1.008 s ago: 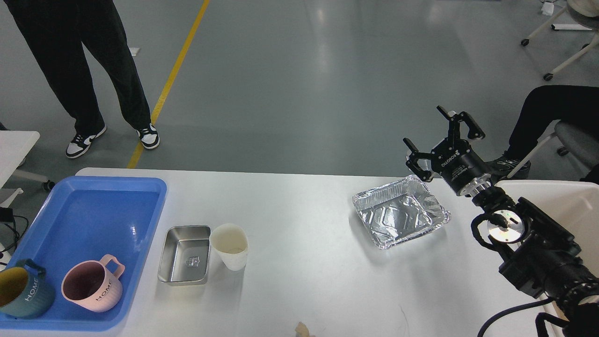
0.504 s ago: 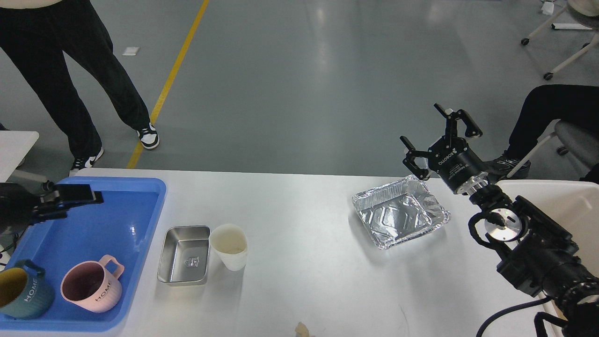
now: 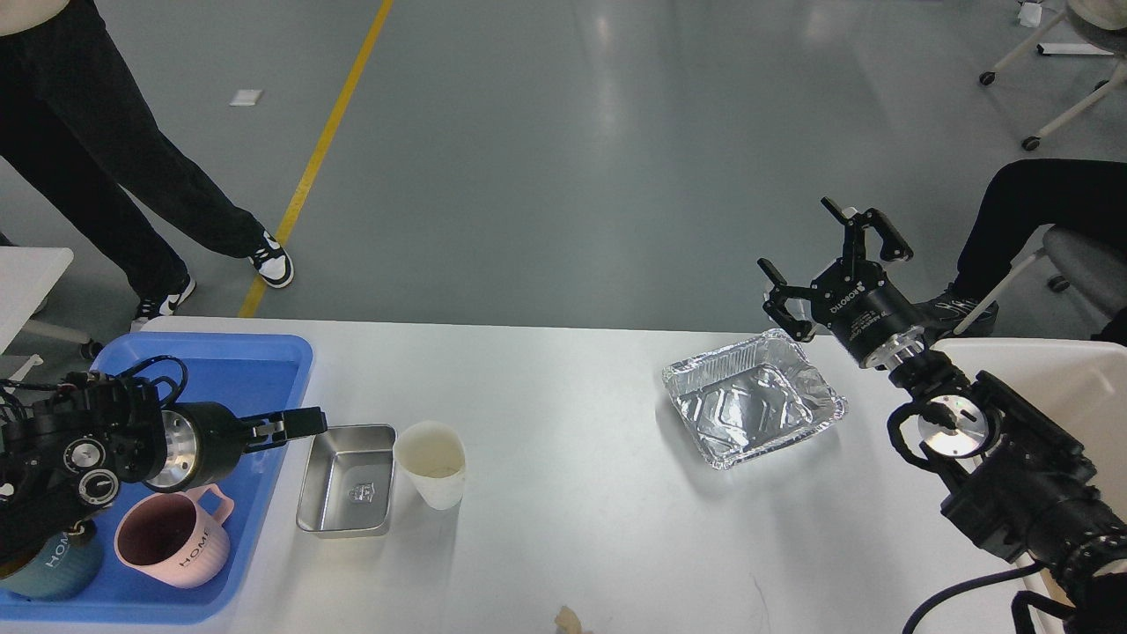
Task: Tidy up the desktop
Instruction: 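Reach the left gripper to the small steel tray and grasp its edge, then lift the steel tray and lower it into the blue tub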
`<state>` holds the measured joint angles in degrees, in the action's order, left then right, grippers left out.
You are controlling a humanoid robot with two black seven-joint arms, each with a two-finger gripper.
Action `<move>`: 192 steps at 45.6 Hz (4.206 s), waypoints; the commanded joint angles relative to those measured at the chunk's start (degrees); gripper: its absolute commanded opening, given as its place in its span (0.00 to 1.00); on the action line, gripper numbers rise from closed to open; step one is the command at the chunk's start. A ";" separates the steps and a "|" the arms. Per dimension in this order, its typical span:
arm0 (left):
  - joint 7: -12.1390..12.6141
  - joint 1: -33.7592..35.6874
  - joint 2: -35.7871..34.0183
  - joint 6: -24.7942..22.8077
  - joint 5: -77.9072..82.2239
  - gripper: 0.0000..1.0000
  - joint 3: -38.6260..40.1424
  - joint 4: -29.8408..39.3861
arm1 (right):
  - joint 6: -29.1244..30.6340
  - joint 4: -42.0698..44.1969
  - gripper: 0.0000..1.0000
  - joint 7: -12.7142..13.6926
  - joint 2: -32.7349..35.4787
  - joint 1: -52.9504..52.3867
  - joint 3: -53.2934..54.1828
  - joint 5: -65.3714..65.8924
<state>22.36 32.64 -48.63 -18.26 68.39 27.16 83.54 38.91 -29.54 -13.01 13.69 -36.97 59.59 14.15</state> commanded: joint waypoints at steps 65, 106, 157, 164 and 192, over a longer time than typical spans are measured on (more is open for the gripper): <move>-0.39 -4.60 16.28 4.11 14.84 0.38 -1.76 -17.80 | 0.29 0.01 1.00 -0.09 1.87 2.07 -0.09 1.75; -0.48 -2.85 -17.20 -31.37 -1.49 0.00 29.76 8.66 | 0.12 -0.17 1.00 0.00 2.49 1.28 0.00 1.75; -30.87 10.33 4.58 -8.38 22.50 0.02 15.94 -55.13 | -2.08 -4.39 1.00 0.44 2.40 2.16 0.00 2.54; -36.42 13.15 11.44 -4.68 12.40 0.02 2.39 -68.32 | -2.08 -4.39 1.00 0.35 2.22 2.69 0.00 2.63; -35.63 10.25 22.61 1.91 -9.24 0.06 -15.55 -78.71 | -2.17 -4.04 1.00 0.35 2.22 2.78 0.00 2.63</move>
<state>-13.46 44.08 -26.34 -17.65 60.25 11.89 5.02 36.74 -33.68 -12.66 15.88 -34.18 59.59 16.79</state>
